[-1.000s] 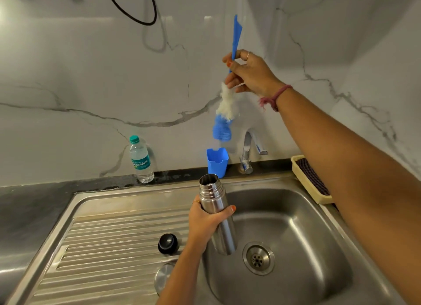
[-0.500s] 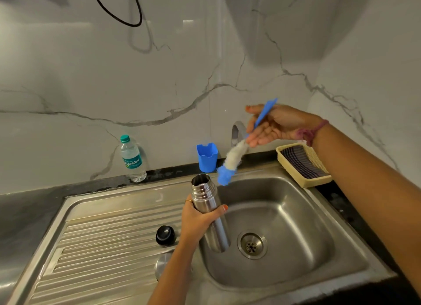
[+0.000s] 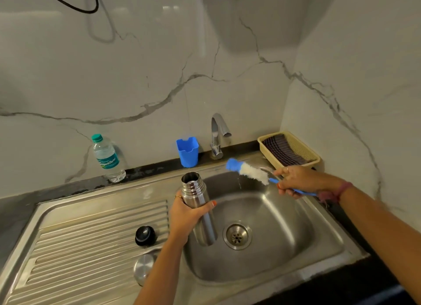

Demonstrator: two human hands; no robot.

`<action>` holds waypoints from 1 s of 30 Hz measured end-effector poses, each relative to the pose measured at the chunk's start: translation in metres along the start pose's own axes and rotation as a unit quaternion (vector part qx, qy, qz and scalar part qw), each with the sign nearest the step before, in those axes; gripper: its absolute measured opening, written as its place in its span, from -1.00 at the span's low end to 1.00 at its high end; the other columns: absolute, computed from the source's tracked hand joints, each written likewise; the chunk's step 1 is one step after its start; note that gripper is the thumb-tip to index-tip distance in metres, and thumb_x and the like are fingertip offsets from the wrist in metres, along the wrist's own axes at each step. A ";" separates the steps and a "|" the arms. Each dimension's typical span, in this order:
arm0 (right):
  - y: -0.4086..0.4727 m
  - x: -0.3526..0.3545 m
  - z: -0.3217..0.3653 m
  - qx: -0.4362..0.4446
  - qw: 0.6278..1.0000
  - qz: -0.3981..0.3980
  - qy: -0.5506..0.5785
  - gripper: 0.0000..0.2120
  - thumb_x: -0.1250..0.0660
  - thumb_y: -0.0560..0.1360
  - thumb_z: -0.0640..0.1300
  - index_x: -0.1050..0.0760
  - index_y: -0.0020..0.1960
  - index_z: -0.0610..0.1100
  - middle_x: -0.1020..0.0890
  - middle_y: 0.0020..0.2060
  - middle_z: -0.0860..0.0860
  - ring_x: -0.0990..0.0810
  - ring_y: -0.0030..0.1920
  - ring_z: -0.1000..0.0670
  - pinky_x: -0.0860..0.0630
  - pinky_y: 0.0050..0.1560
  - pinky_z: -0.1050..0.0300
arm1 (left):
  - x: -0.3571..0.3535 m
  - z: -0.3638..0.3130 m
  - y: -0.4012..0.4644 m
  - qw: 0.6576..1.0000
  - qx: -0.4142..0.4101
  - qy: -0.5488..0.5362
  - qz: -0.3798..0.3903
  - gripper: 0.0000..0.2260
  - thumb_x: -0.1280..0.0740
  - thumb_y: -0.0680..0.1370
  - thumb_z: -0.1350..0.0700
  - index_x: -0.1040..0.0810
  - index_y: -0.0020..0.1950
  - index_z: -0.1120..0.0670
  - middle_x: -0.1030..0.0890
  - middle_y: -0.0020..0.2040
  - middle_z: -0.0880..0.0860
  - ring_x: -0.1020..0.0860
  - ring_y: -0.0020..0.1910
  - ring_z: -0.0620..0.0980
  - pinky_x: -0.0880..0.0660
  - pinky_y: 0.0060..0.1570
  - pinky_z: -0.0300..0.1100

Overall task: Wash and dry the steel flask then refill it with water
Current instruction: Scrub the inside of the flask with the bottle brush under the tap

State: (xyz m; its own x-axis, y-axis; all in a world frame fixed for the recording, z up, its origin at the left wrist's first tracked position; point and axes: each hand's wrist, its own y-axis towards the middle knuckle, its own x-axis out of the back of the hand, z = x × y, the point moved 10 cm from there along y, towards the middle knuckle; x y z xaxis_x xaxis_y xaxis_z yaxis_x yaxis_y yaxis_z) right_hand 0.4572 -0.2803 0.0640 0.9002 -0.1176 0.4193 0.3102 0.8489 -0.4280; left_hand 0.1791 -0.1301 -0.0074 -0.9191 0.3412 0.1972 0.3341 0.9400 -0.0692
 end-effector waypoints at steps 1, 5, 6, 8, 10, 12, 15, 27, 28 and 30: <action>0.000 0.001 -0.010 0.009 1.000 -0.005 0.002 -0.49 -0.26 0.55 -0.33 -0.22 0.47 -0.22 -0.66 -0.26 -0.10 -0.50 -0.48 0.14 -0.46 -0.45 0.29 | -0.003 0.002 0.002 1.000 0.002 0.004 0.000 -0.37 -0.67 0.23 0.04 -0.45 0.20 -0.04 -0.63 0.02 -0.06 -0.62 -0.02 -0.09 -0.52 -0.13 -0.23; -0.008 0.012 -0.048 0.037 0.996 -0.027 0.081 -0.63 -0.18 0.59 -0.31 -0.35 0.40 -0.17 -0.61 -0.29 -0.05 -0.48 -0.45 0.15 -0.49 -0.37 0.27 | -0.015 0.005 0.004 1.000 0.000 0.008 -0.005 -0.39 -0.67 0.23 0.07 -0.49 0.20 0.02 -0.65 0.01 -0.01 -0.64 -0.02 -0.03 -0.56 -0.10 -0.19; -0.011 0.015 -0.059 0.036 0.992 -0.029 0.121 -0.65 -0.17 0.60 -0.31 -0.38 0.37 -0.15 -0.61 -0.29 -0.06 -0.51 -0.43 0.13 -0.51 -0.35 0.26 | -0.018 0.006 0.005 1.000 -0.001 0.007 -0.007 -0.38 -0.67 0.23 0.08 -0.49 0.20 0.03 -0.65 0.01 0.00 -0.64 -0.02 -0.02 -0.58 -0.07 -0.16; -0.016 0.014 -0.081 0.018 0.977 -0.019 0.213 -0.70 -0.16 0.60 -0.31 -0.40 0.31 -0.15 -0.62 -0.26 -0.11 -0.54 -0.40 0.07 -0.55 -0.33 0.22 | -0.022 0.007 0.005 1.000 0.000 0.008 -0.009 -0.37 -0.68 0.23 0.09 -0.49 0.21 0.03 -0.66 0.02 0.00 -0.65 -0.02 -0.02 -0.61 -0.01 -0.07; -0.016 0.007 -0.102 -0.011 0.960 0.003 0.280 -0.73 -0.15 0.59 -0.33 -0.43 0.26 -0.20 -0.63 -0.22 -0.16 -0.55 -0.39 0.00 -0.55 -0.36 0.16 | -0.027 0.010 0.006 1.000 -0.001 0.007 -0.007 -0.36 -0.69 0.21 0.09 -0.50 0.21 0.04 -0.67 0.02 0.02 -0.66 -0.02 0.00 -0.63 0.03 0.03; -0.016 -0.001 -0.115 -0.027 0.958 0.019 0.284 -0.74 -0.14 0.59 -0.32 -0.42 0.25 -0.20 -0.61 -0.20 -0.16 -0.47 -0.44 -0.01 -0.43 -0.50 0.18 | -0.030 0.010 0.006 1.000 -0.002 0.009 -0.009 -0.34 -0.69 0.20 0.11 -0.49 0.22 0.05 -0.67 0.03 0.03 -0.66 -0.01 0.00 -0.63 0.05 0.05; -0.013 -0.010 -0.118 -0.031 0.972 0.017 0.231 -0.76 -0.13 0.62 -0.24 -0.41 0.25 -0.08 -0.52 -0.22 -0.10 -0.28 -0.49 0.09 -0.23 -0.57 0.30 | -0.035 0.010 0.004 1.000 -0.003 0.012 -0.010 -0.33 -0.69 0.20 0.10 -0.49 0.23 0.03 -0.66 0.04 0.03 -0.66 0.00 0.00 -0.62 0.06 0.06; -0.025 0.023 -0.093 0.119 0.946 -0.300 0.036 -0.76 -0.15 0.59 0.07 -0.56 -0.02 0.00 -0.43 -0.58 0.13 -0.36 -0.53 0.16 -0.26 -0.46 0.27 | -0.031 0.016 -0.004 1.000 -0.008 0.010 -0.019 -0.36 -0.69 0.22 0.12 -0.49 0.21 0.04 -0.67 0.02 0.02 -0.66 -0.02 0.00 -0.63 0.06 0.05; -0.029 0.025 -0.094 0.125 0.939 -0.318 0.034 -0.76 -0.16 0.60 0.02 -0.57 -0.01 -0.02 -0.44 -0.60 0.15 -0.35 -0.57 0.15 -0.24 -0.49 0.28 | -0.030 0.016 -0.005 1.000 -0.009 0.008 -0.021 -0.36 -0.69 0.22 0.13 -0.49 0.21 0.04 -0.67 0.02 0.02 -0.66 -0.02 -0.01 -0.63 0.05 0.03; -0.035 0.029 -0.096 0.138 0.926 -0.352 0.018 -0.77 -0.18 0.61 -0.04 -0.59 0.02 -0.07 -0.46 -0.60 0.19 -0.40 -0.56 0.15 -0.23 -0.54 0.33 | -0.028 0.017 -0.006 1.000 -0.008 0.005 -0.022 -0.36 -0.69 0.22 0.14 -0.49 0.21 0.04 -0.67 0.02 0.02 -0.66 -0.02 -0.01 -0.62 0.04 0.01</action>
State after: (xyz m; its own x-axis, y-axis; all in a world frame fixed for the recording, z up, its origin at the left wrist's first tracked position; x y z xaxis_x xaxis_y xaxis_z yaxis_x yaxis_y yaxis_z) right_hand 0.5015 -0.3627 0.0140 0.5165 -0.7039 0.4876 0.7383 0.6545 0.1628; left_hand 0.1992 -0.1452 -0.0294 -0.9306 0.3001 0.2098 0.2976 0.9537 -0.0442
